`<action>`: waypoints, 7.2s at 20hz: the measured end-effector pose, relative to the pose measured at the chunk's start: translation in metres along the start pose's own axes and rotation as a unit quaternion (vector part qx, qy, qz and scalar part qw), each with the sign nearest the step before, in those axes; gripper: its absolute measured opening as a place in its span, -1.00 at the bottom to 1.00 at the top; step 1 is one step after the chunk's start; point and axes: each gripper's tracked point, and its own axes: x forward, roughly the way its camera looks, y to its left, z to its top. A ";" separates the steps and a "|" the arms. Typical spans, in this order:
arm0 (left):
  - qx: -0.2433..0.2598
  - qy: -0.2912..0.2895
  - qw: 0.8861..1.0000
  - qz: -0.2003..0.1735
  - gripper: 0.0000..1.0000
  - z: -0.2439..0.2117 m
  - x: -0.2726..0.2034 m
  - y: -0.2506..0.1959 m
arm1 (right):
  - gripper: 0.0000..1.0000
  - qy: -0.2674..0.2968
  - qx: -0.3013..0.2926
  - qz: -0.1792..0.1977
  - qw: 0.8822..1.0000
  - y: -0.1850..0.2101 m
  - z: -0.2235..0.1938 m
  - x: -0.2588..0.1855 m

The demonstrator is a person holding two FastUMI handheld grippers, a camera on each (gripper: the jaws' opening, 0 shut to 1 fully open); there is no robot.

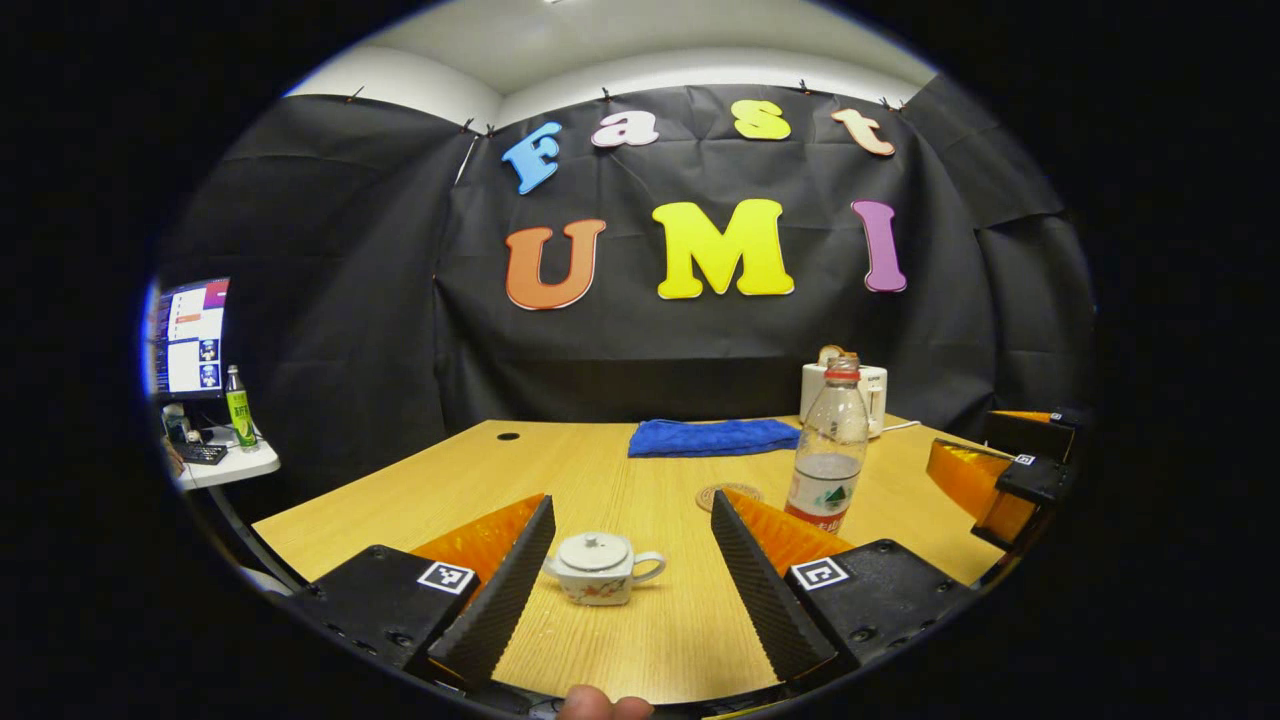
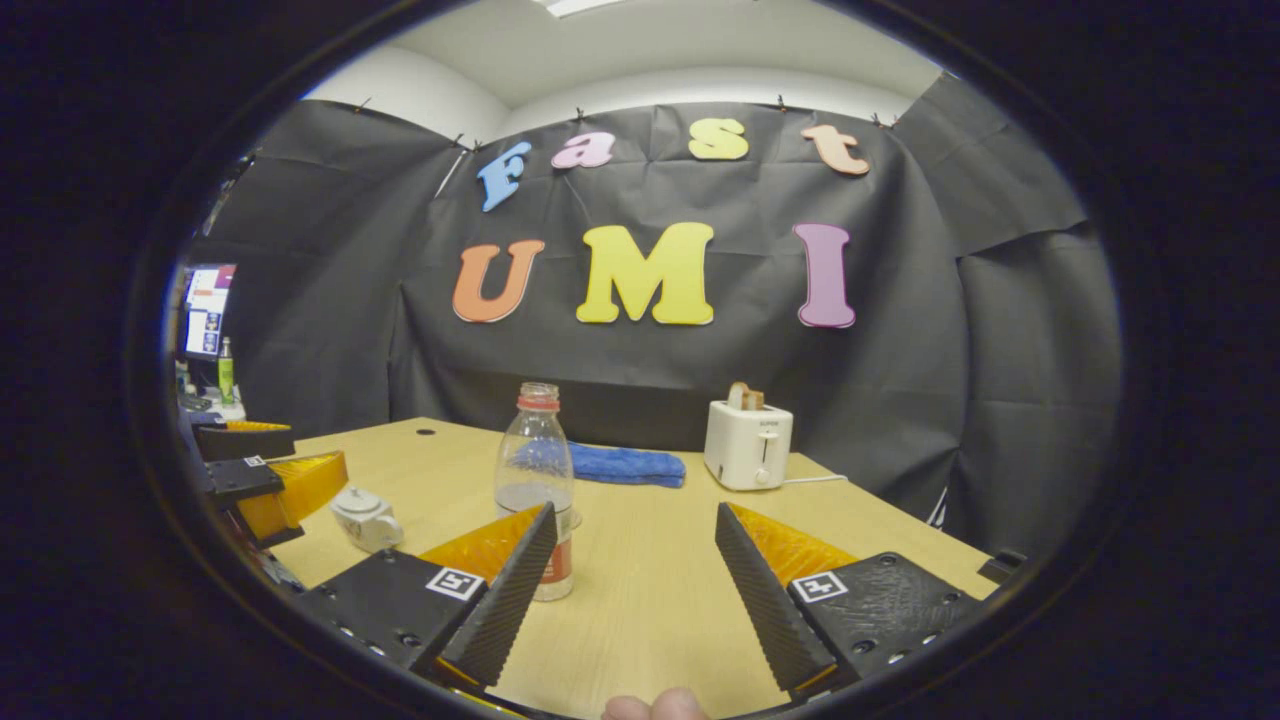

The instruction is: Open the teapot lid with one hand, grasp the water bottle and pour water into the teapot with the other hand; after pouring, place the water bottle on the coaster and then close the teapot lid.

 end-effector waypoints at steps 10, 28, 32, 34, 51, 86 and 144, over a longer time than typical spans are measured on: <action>0.000 0.074 0.997 -0.001 0.73 -0.038 0.049 0.014 | 0.91 0.022 -0.003 -0.025 0.999 -0.031 -0.019 0.003; -0.005 0.094 0.996 -0.007 -0.89 -0.046 0.076 0.018 | 0.92 0.058 -0.003 0.079 0.995 0.022 -0.031 0.024; -0.009 0.090 0.996 -0.016 -0.94 -0.043 0.074 0.022 | 0.92 0.068 -0.001 0.095 0.993 0.036 -0.035 0.029; -0.017 0.084 0.996 -0.020 -0.94 -0.037 0.072 0.023 | 0.97 0.066 -0.001 0.100 0.993 0.042 -0.035 0.032; -0.045 0.036 0.998 -0.014 -0.94 0.006 0.022 0.050 | 0.79 0.082 0.029 0.118 0.989 0.089 -0.045 0.092; -0.022 0.019 0.998 -0.052 -0.94 0.024 0.015 0.112 | 0.38 -0.048 -0.686 0.093 0.720 0.150 -0.033 0.127; -0.028 0.027 0.998 -0.058 -0.94 0.020 0.011 0.129 | 0.36 -0.198 -0.852 0.017 0.485 0.187 0.046 0.119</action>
